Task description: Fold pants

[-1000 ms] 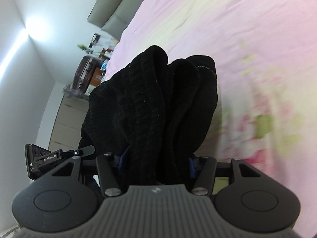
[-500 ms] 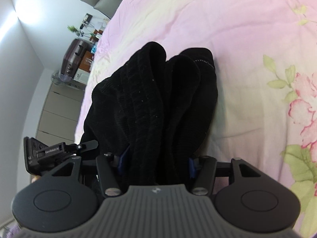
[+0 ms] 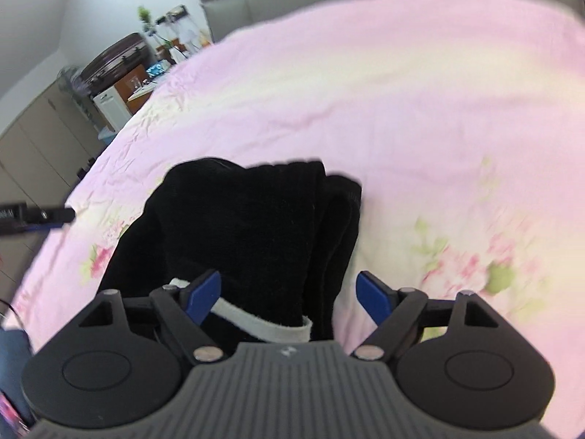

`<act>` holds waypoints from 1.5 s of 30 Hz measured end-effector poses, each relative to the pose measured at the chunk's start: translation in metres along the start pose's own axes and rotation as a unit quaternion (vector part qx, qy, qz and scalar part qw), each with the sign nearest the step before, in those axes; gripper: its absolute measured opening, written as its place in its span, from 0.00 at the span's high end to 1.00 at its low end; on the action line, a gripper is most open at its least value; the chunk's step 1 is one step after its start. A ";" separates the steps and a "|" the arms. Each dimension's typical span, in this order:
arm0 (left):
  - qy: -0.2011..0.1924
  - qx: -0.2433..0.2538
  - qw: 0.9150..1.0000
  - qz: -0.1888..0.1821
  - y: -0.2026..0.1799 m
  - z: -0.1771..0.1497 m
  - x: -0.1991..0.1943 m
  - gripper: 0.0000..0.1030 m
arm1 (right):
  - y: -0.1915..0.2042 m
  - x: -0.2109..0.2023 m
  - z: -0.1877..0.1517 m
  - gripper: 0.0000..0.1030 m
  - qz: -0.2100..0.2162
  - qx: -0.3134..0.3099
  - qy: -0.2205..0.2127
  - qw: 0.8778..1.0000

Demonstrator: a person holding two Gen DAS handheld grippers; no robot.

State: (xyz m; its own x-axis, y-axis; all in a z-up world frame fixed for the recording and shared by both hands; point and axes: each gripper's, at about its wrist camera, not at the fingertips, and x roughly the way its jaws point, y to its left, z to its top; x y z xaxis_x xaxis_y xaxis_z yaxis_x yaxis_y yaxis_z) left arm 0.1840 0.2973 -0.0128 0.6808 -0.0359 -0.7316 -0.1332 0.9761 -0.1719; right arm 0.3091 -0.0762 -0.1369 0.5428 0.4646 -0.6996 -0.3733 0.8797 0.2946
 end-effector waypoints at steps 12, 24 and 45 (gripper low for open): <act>-0.119 0.068 0.986 0.092 -0.109 -0.083 -0.149 0.27 | 0.082 -0.156 -0.077 0.06 -0.043 -0.106 -0.148 0.982; -0.114 0.110 0.978 0.133 -0.108 -0.142 -0.154 0.24 | 0.127 -0.195 -0.138 0.05 -0.056 -0.125 -0.186 0.973; -0.019 0.103 0.986 0.131 -0.104 -0.159 -0.093 0.23 | 0.123 -0.135 -0.151 0.05 -0.095 -0.116 -0.120 0.981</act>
State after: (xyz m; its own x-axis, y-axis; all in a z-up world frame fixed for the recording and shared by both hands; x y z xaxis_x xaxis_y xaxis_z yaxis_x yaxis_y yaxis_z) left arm 0.0202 0.1654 -0.0320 0.6700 0.2273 -0.7067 -0.1615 0.9738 0.1601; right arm 0.0765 -0.0464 -0.1040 0.7698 0.3295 -0.5467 -0.3948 0.9188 -0.0022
